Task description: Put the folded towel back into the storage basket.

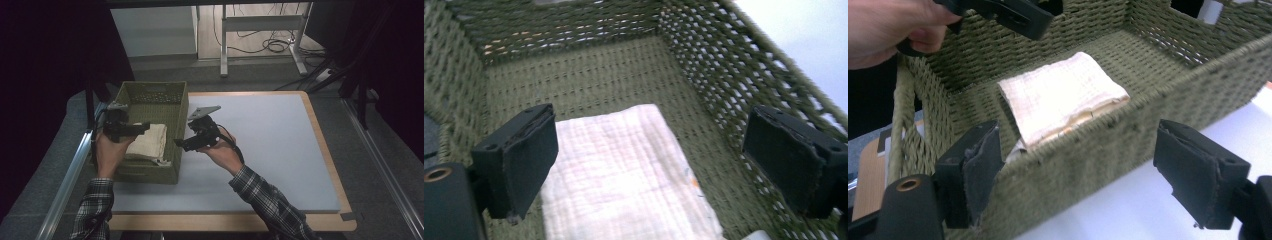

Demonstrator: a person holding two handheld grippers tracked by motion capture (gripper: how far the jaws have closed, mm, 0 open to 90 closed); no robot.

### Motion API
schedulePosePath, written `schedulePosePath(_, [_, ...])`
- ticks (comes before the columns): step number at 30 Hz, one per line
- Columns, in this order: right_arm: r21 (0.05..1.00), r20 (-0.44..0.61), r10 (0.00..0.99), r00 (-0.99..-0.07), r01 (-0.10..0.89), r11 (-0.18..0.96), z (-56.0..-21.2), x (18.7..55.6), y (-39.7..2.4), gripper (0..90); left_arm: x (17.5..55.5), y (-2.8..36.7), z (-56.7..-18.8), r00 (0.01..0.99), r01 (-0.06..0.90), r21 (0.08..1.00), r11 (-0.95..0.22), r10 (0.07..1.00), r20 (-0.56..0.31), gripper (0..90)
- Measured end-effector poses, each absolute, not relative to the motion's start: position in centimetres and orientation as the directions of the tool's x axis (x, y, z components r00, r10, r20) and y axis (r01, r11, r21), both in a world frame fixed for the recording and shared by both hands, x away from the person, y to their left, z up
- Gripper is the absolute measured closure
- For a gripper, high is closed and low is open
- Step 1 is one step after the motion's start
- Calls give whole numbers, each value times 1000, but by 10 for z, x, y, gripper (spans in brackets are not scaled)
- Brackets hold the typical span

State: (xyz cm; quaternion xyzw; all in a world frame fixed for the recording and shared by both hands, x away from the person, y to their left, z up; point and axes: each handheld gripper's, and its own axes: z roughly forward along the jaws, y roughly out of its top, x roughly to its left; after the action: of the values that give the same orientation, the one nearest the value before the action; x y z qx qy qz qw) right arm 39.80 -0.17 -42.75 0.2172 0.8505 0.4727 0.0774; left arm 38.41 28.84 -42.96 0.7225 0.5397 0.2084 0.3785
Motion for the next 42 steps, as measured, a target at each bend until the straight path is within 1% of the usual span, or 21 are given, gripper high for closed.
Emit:
schedulePosePath(5, [834, 64, 451, -890, 296, 466, -429, 396, -19, 175, 376, 279, -424, 377, 603, 788, -127, 915, -142, 57])
schedulePosePath(8, [830, 53, 453, -890, 292, 475, -430, 393, -31, 143, 371, 272, -423, 396, 591, 794, -146, 909, -128, 42])
schedulePosePath(11, [828, 42, 453, -891, 284, 484, -430, 391, -43, 123, 368, 264, -422, 410, 578, 797, -176, 907, -96, 30])
schedulePosePath(14, [828, 39, 453, -891, 283, 485, -432, 389, -55, 110, 365, 259, -421, 417, 571, 799, -188, 905, -86, 25])
schedulePosePath(26, [821, 67, 511, -857, 338, 460, -442, 387, -111, 79, 349, 234, -412, 460, 522, 827, -209, 886, -66, 16])
schedulePosePath(34, [822, 71, 556, -828, 365, 438, -445, 382, -153, 73, 336, 199, -411, 498, 491, 838, -238, 866, -45, 0])
schedulePosePath(38, [819, 60, 574, -816, 369, 439, -446, 377, -171, 72, 329, 183, -409, 509, 467, 847, -256, 860, -20, 0])
schedulePosePath(42, [824, 52, 598, -800, 373, 427, -445, 371, -192, 72, 322, 166, -407, 545, 443, 857, -264, 838, -24, 0])
